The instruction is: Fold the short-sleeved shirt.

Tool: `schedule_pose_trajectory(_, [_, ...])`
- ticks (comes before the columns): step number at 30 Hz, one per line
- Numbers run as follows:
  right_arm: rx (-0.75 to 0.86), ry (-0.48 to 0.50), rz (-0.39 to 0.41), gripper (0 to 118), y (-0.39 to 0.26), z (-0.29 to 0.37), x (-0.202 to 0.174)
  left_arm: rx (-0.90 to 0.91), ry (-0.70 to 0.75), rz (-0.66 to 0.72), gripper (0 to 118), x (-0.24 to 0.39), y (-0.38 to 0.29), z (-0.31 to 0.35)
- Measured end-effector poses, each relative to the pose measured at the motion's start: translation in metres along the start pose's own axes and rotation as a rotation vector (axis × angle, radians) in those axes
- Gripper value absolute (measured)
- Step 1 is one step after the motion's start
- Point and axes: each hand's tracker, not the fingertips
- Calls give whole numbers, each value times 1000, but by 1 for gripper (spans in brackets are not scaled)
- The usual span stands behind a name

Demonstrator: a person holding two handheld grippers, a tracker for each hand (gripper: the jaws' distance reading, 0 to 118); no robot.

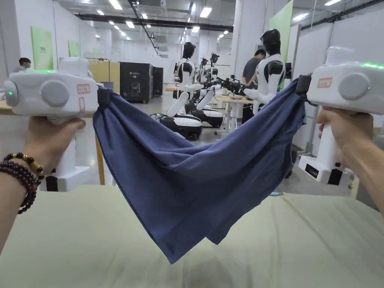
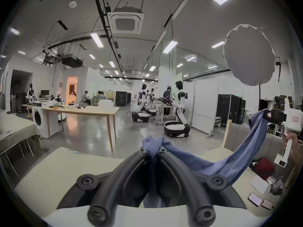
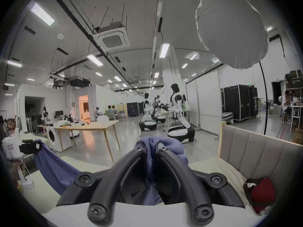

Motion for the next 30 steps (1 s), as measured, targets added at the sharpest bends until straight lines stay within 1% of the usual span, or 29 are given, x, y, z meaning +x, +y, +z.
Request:
schedule_pose_trajectory(2, [-31,2,14,10,-28,-7,2,-38,-17,14,2,2,-31,-7])
schedule_pose_trajectory(4, [-87,-10,45,10,-62,-16,4,-68,-10,-2,2,3,-65,-14])
schedule_pose_trajectory(5, [-121,-8,40,10,-81,-21,6,-84,12,-24,2,6,-84,-17])
schedule_pose_trajectory(8, [-182,3,2,10,-125,-29,12,-147,8,0,2,4,-127,-21])
schedule_pose_trajectory(11, [-218,21,-3,10,-145,-25,18,-170,9,-7,2,1,-146,-12])
schedule_pose_trajectory(13, [-221,30,-7,10,-148,-8,23,-171,14,-25,2,-3,-154,7])
schedule_pose_trajectory(14, [-220,46,-8,10,-149,7,28,-184,-1,-12,2,-8,-155,20])
schedule_pose_trajectory(15, [-214,61,-3,10,-151,24,32,-182,-29,31,2,-13,-161,34])
schedule_pose_trajectory(16, [-228,88,17,10,-152,44,36,-208,-55,39,2,-17,-165,49])
schedule_pose_trajectory(17, [-241,132,36,10,-156,65,42,-209,-47,36,2,-20,-172,69])
schedule_pose_trajectory(18, [-276,156,73,10,-162,86,46,-226,-66,47,2,-23,-177,86])
schedule_pose_trajectory(19, [-308,159,123,10,-168,107,50,-276,-79,56,2,-25,-184,105])
schedule_pose_trajectory(21, [-346,155,205,10,-184,155,57,-313,-104,84,2,-28,-203,148])
schedule_pose_trajectory(22, [-361,171,218,10,-192,176,63,-325,-110,88,2,-29,-210,168])
schedule_pose_trajectory(23, [-370,173,214,10,-200,200,69,-335,-133,86,2,-29,-220,190])
schedule_pose_trajectory(26, [-479,220,188,10,-226,261,82,-410,-179,66,2,-24,-249,249])
schedule_pose_trajectory(27, [-513,229,194,10,-238,281,86,-450,-198,54,2,-22,-260,268])
schedule_pose_trajectory(29, [-602,233,241,10,-261,315,90,-498,-216,63,2,-22,-282,300])
schedule_pose_trajectory(30, [-647,225,254,10,-273,331,91,-530,-225,98,2,-25,-294,312])
